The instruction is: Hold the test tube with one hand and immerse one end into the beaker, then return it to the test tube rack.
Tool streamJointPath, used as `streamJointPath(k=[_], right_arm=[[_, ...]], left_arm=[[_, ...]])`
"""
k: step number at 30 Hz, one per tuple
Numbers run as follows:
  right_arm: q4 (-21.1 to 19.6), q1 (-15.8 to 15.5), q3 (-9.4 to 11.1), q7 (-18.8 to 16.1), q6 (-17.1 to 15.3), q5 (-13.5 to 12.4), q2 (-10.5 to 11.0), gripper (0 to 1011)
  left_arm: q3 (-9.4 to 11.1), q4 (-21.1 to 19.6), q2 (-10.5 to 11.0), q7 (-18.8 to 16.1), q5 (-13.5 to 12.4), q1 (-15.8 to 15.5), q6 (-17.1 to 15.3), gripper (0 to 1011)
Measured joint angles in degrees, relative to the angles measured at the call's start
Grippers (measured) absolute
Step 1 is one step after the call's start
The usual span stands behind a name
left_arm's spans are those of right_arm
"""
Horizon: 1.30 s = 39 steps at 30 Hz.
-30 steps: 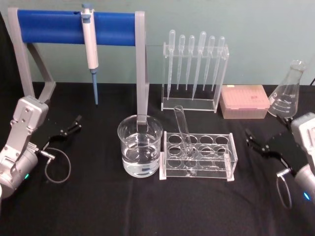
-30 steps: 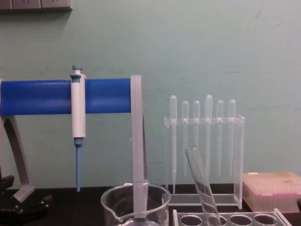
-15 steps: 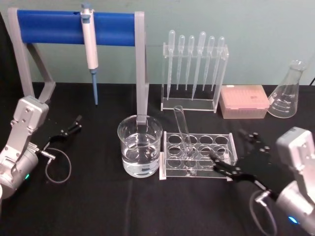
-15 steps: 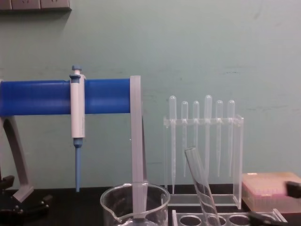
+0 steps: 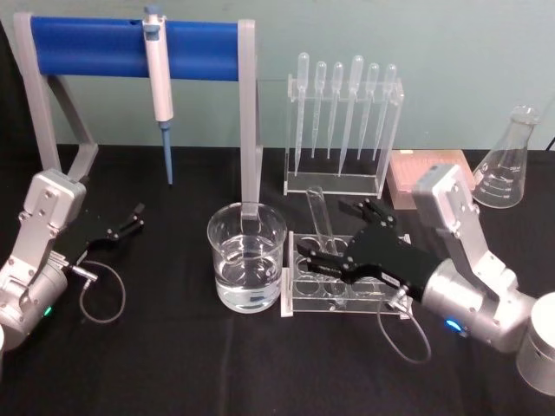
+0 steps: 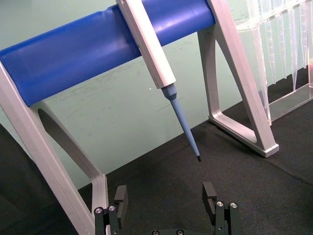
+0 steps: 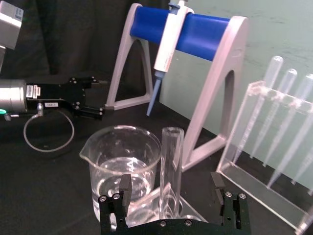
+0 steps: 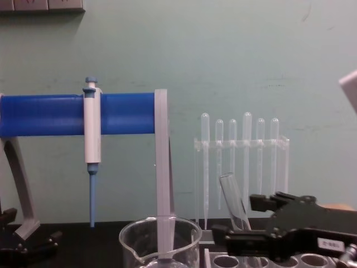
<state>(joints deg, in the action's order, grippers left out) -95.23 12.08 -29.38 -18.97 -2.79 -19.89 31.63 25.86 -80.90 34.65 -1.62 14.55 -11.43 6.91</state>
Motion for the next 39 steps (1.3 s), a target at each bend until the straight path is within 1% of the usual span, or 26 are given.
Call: streamJointPath(k=[3,5,9,10,11,12,13,14,16,17,18,19,22,23,24,25,26,30,35,37,39], right_arm=[[1.6,1.9,-0.2,-1.5,-1.1,0.0,-1.5,1000],[1.9,2.3,-0.1,-1.7,-1.8,0.0,-1.9,970],[2.2,3.0,0.3,-2.1,-3.5,0.1,-2.6,874],[2.2,3.1,0.5,-2.2,-3.9,0.2,-2.7,863],[2.2,3.1,0.6,-2.3,-4.1,0.3,-2.7,821],[2.2,3.2,0.6,-2.4,-4.3,0.3,-2.8,812],[2.4,3.2,0.8,-2.6,-4.6,0.4,-3.0,751],[2.4,3.2,0.8,-2.6,-4.6,0.4,-3.0,751],[2.8,3.3,1.0,-3.1,-5.0,0.4,-3.4,695],[3.1,3.4,1.1,-3.5,-5.2,0.4,-3.6,633],[3.2,3.4,1.2,-3.6,-5.3,0.5,-3.8,624],[3.3,3.5,1.3,-3.7,-5.3,0.5,-3.9,594],[3.8,3.6,1.5,-4.3,-5.6,0.7,-4.4,479],[3.9,3.6,1.6,-4.6,-5.7,0.8,-4.6,479],[4.0,3.6,1.6,-4.7,-5.8,0.9,-4.7,419],[4.0,3.6,1.7,-4.8,-5.8,1.0,-4.7,390],[4.0,3.6,1.8,-4.9,-5.9,1.2,-4.9,330],[3.9,3.5,2.2,-5.2,-6.0,1.6,-5.1,229],[2.9,3.0,2.9,-5.3,-5.9,1.7,-5.3,225],[2.1,2.5,3.5,-5.3,-5.6,1.6,-5.2,225],[0.9,1.7,4.5,-5.3,-4.9,0.9,-5.2,225]], left_arm=[[0.0,0.0,0.0,0.0,0.0,0.0,0.0,1000],[0.0,0.0,0.0,0.0,0.0,0.0,0.0,1000],[0.0,0.0,0.0,0.0,0.0,0.0,0.0,1000],[0.0,0.0,0.0,0.0,0.0,0.0,0.0,1000],[0.0,0.0,0.0,0.0,0.0,0.0,0.0,1000],[0.0,0.0,0.0,0.0,0.0,0.0,0.0,1000],[0.0,0.0,0.0,0.0,0.0,0.0,0.0,1000],[0.0,0.0,0.0,0.0,0.0,0.0,0.0,1000],[0.0,0.0,0.0,0.0,0.0,0.0,0.0,1000],[0.0,0.0,0.0,0.0,0.0,0.0,0.0,1000],[0.0,0.0,0.0,0.0,0.0,0.0,0.0,1000],[0.0,0.0,0.0,0.0,0.0,0.0,0.0,1000],[0.0,0.0,0.0,0.0,0.0,0.0,0.0,1000],[0.0,0.0,0.0,0.0,0.0,0.0,0.0,1000],[0.0,0.0,0.0,0.0,0.0,0.0,0.0,1000],[0.0,0.0,0.0,0.0,0.0,0.0,0.0,1000],[0.0,0.0,0.0,0.0,0.0,0.0,0.0,1000],[0.0,0.0,0.0,0.0,0.0,0.0,0.0,1000],[0.0,0.0,0.0,0.0,0.0,0.0,0.0,1000],[0.0,0.0,0.0,0.0,0.0,0.0,0.0,1000],[0.0,0.0,0.0,0.0,0.0,0.0,0.0,1000]])
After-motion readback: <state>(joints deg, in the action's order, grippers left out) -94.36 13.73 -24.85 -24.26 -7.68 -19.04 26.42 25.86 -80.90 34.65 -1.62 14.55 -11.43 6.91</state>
